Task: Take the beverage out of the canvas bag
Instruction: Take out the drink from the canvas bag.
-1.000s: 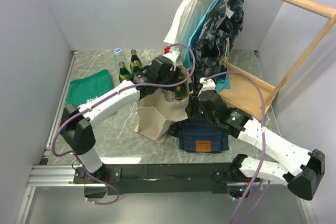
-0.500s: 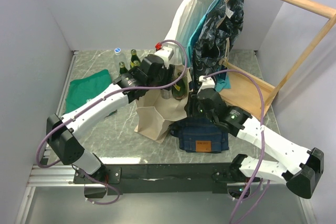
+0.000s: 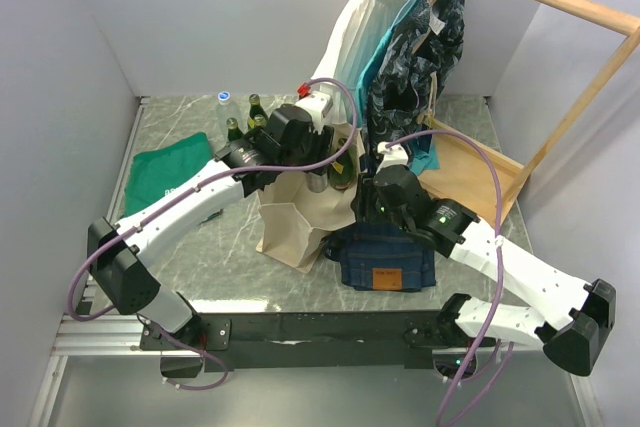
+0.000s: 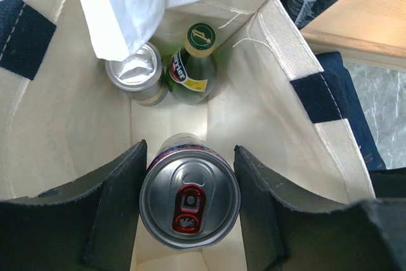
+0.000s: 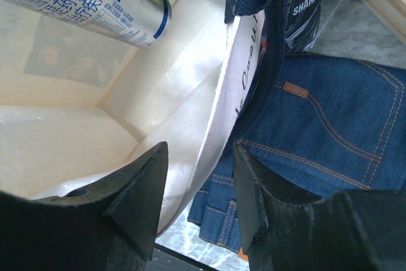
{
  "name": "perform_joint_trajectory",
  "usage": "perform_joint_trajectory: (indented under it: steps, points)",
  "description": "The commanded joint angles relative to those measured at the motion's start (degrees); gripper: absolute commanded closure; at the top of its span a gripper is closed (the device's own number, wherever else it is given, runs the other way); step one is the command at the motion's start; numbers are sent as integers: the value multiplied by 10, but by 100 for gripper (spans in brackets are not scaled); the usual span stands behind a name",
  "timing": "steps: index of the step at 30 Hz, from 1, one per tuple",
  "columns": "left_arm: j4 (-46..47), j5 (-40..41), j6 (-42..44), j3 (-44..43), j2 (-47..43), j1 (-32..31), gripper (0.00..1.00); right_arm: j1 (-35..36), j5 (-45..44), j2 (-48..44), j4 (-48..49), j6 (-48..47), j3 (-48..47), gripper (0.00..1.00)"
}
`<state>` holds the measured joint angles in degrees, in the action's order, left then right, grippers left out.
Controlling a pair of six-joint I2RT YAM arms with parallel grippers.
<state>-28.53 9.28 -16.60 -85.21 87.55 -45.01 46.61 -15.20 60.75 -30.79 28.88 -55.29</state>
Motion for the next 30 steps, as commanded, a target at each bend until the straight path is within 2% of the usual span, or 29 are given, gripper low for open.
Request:
perform_joint_trajectory:
  steps: [1, 23, 30]
  points:
    - [31, -15, 10, -43, -36, 0, 99, -2, -7, -13, -3, -1, -24, 48]
    - [31, -8, 29, -94, -81, 0, 99, -2, -16, -22, -7, 2, -17, 48]
    - [30, 51, 37, -94, -106, 0, 99, -2, -15, -27, -7, 2, -16, 48]
